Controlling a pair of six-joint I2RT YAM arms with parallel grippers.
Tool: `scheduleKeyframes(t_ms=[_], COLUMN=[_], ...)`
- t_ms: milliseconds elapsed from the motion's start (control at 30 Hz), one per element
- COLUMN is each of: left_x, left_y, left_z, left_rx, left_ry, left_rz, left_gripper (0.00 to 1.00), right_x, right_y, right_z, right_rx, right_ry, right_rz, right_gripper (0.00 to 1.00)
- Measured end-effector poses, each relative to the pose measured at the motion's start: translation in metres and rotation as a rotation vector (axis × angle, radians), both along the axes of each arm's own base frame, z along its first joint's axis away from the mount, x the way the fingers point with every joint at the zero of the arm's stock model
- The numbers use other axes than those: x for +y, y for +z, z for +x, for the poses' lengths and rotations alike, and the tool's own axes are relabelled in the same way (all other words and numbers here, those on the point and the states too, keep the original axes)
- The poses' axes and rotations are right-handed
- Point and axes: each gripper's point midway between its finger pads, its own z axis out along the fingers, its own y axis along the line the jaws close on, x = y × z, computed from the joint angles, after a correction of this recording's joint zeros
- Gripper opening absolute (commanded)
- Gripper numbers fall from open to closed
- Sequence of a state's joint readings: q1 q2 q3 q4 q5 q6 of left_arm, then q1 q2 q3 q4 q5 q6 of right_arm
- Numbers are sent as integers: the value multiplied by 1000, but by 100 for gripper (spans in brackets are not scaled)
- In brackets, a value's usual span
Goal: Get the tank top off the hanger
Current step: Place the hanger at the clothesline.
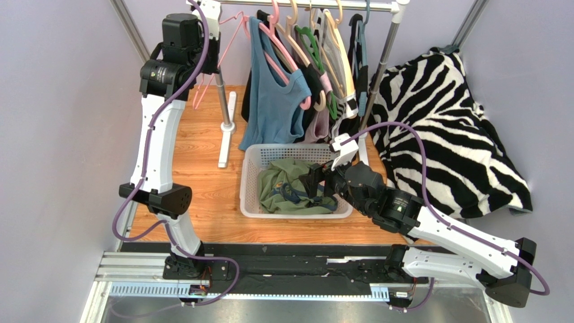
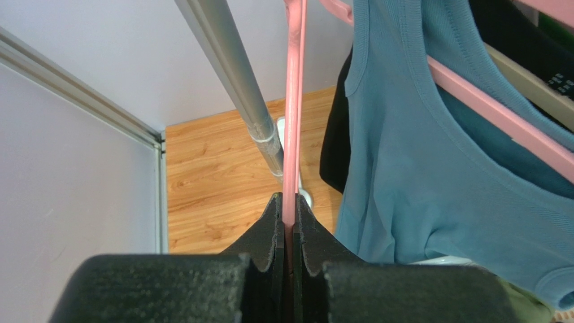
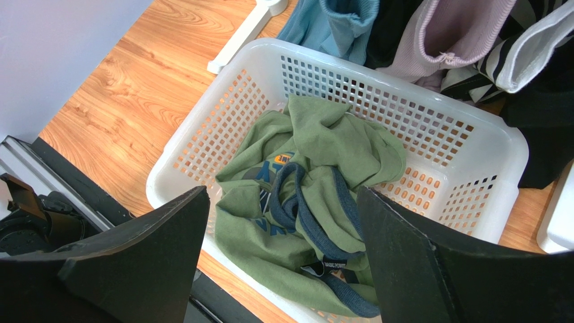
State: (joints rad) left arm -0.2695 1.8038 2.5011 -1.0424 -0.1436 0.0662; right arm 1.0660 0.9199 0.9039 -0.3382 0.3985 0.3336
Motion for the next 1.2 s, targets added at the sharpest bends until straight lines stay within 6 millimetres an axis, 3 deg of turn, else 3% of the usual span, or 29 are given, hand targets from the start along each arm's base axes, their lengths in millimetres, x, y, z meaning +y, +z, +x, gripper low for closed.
scheduleKeyframes(t_ms=[233,400,467,500,533,667,700,767,800,933,1000,1100,1200], left_x=[1,2,2,2,2,3,4,5,6,10,11,6,-17], left_y=[-23,-32,-35,-36,-37,-44,-45,-45,-42,-17,4,40,73], left_z=[9,10,10,10,10,6,3,-4,-10,-41,-60,-97,-136], left_rx=[56,81,88,92,95,117,122,128,124,74,22,-76,-176], left_ry=[16,18,19,19,17,12,12,5,2,-18,-38,-95,-205], left_rz=[31,39,41,42,47,60,60,60,60,34,10,-36,-72], left_gripper=[0,0,18,38,47,71,81,89,94,97,97,98,98], right_x=[-4,-6,-5,-4,-2,5,6,9,10,19,21,17,6], right_y=[-1,16,30,37,48,88,98,117,126,162,167,155,122], right_z=[-2,-4,-4,-5,-4,0,2,6,8,22,25,26,22], right_rx=[9,-6,-18,-24,-37,-85,-98,-129,-143,-208,-220,-215,-187], right_ry=[-2,-1,3,7,9,12,11,8,5,-21,-30,-41,-53], right_rz=[-5,20,34,36,45,76,79,85,82,67,63,47,11], right_gripper=[85,86,86,86,87,91,91,93,94,95,95,95,94])
